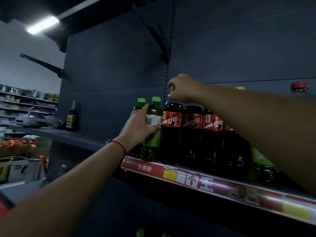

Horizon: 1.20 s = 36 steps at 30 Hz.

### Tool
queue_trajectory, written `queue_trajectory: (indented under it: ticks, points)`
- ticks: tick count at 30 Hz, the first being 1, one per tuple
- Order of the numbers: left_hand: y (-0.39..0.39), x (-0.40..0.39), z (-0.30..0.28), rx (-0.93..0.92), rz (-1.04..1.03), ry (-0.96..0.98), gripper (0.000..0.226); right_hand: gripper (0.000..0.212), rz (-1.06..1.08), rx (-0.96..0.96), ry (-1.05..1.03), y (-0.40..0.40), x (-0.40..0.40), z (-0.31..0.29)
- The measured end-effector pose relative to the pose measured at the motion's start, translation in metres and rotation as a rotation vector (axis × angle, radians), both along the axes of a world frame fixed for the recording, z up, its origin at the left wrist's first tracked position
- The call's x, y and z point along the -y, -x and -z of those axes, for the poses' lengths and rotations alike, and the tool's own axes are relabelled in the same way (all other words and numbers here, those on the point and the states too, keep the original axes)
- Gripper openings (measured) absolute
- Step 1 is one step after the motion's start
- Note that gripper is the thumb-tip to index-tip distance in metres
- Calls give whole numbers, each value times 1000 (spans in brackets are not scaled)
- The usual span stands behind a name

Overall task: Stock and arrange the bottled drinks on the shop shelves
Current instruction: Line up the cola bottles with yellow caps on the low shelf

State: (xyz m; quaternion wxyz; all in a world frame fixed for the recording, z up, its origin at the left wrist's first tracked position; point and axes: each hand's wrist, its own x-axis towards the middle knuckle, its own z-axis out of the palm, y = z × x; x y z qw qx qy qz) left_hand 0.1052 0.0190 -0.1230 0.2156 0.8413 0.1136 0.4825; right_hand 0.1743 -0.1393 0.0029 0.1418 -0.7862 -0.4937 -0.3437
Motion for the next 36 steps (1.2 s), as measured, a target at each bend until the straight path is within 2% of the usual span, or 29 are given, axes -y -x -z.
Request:
queue_trajectory:
  ticks: [3, 8, 12, 14, 16, 18, 21, 23, 26, 29, 33, 36]
  points:
    - [-4, 4, 4, 54, -114, -27, 88, 51, -104, -99, -38, 12, 12, 1]
    - [-12, 8, 6, 76, -74, -25, 60, 36, -245, -377, -98, 20, 40, 11]
    - [-9, 20, 11, 60, -99, -10, 56, 40, -279, -336, -170, 22, 60, 21]
    - [-2, 31, 18, 116, -142, -30, 50, 36, -301, -324, -237, 22, 72, 28]
    - [11, 51, 27, 201, -84, -29, 41, 34, -340, -356, -321, 21, 88, 37]
    - [30, 77, 37, 186, 130, 50, 44, 33, -400, -451, -404, 21, 104, 48]
    - [64, 124, 52, 86, 406, 122, 59, 22, -500, -611, -462, 30, 130, 73]
    - [82, 154, 67, 62, 545, 248, 51, 13, -539, -667, -471, 37, 147, 94]
    - [92, 185, 103, -15, 605, 338, 44, 13, -540, -722, -441, 49, 171, 131]
    - [94, 211, 149, -66, 616, 432, 54, 26, -528, -823, -418, 61, 190, 175]
    - [95, 252, 211, -58, 627, 644, 45, 27, -477, -901, -427, 72, 215, 240]
    - [95, 275, 254, -41, 624, 851, 50, 33, -453, -1058, -448, 74, 237, 299]
